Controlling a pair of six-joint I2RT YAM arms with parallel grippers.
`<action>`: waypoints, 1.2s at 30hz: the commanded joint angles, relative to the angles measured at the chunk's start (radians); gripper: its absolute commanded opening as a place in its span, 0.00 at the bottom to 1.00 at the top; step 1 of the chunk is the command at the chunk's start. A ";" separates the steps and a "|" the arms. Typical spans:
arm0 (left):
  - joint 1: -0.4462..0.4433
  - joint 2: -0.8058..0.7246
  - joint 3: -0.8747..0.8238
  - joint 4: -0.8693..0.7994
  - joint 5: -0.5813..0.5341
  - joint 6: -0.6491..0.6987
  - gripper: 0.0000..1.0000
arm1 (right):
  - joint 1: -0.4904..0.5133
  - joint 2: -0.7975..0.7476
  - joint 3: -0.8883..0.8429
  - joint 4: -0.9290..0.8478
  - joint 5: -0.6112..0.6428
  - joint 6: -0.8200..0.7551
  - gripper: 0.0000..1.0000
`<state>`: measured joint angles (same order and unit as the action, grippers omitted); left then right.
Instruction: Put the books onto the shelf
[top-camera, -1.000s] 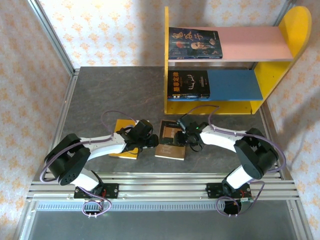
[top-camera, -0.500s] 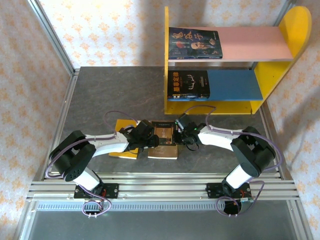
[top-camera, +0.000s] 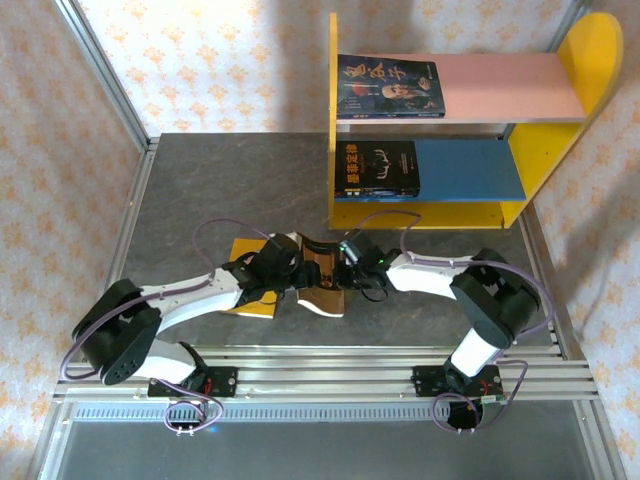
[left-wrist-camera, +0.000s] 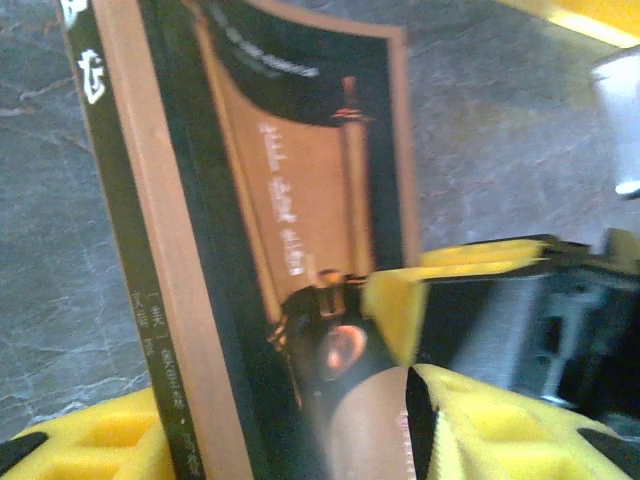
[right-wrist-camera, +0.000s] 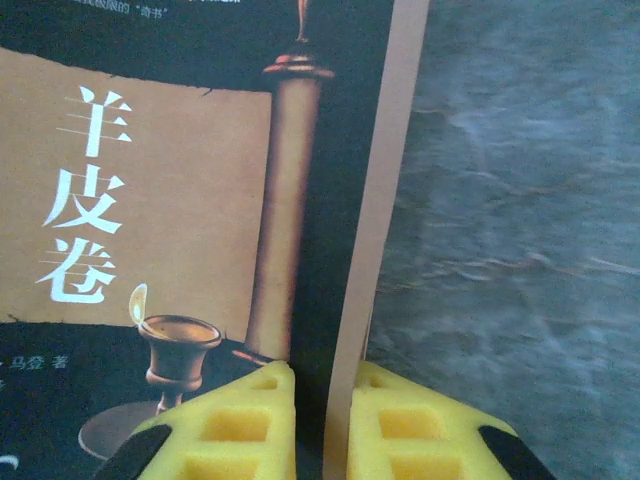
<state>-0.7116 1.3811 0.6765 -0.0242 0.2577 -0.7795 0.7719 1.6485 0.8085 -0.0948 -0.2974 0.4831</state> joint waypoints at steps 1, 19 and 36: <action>-0.014 -0.014 0.037 0.048 0.043 0.020 0.48 | 0.040 0.064 -0.023 -0.070 -0.061 -0.002 0.15; -0.014 -0.031 0.052 -0.088 -0.058 0.066 0.24 | 0.035 -0.008 -0.037 -0.143 0.053 -0.009 0.46; -0.014 -0.189 0.000 -0.089 -0.221 0.026 0.00 | -0.033 -0.293 -0.151 -0.110 0.117 0.059 0.56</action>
<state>-0.7216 1.2850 0.6827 -0.1238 0.1631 -0.7349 0.7437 1.4395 0.6823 -0.2062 -0.2287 0.4976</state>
